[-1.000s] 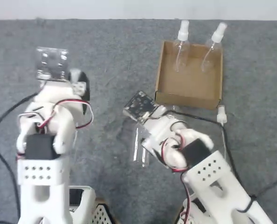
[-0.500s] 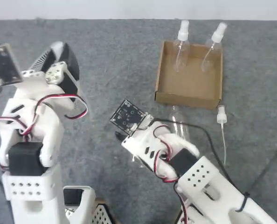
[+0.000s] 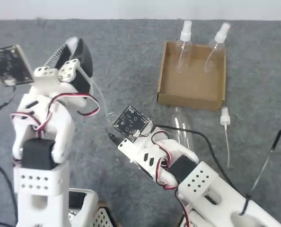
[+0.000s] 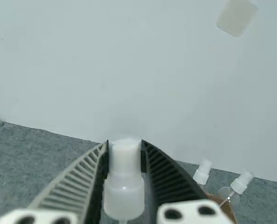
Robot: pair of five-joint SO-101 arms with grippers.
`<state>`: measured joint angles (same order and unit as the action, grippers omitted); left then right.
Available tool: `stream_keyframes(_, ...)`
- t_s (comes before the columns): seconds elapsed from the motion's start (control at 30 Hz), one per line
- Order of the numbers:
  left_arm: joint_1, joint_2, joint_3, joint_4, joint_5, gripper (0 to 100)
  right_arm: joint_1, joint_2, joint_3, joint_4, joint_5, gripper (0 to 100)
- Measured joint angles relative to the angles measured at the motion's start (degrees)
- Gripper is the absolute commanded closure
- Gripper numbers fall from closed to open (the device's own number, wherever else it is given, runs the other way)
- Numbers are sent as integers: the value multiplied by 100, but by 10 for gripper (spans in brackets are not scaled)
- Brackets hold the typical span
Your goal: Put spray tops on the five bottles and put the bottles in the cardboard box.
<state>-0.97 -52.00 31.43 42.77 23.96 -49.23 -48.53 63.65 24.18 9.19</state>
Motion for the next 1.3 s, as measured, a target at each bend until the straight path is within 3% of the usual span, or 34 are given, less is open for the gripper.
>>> stream_keyframes(0.27,0,9,466,-325,0,988,0,0,0,0,0,992)
stream_keyframes(0.47,158,9,466,712,26,988,0,0,0,26,0,992)
stream_keyframes(0.7,598,9,466,1697,-580,988,0,0,35,-88,0,992)
stream_keyframes(1.0,721,9,475,2110,-712,988,-9,0,668,-1371,-484,993)
stream_keyframes(1.3,738,0,888,2127,-765,959,-9,0,677,-1538,-668,993)
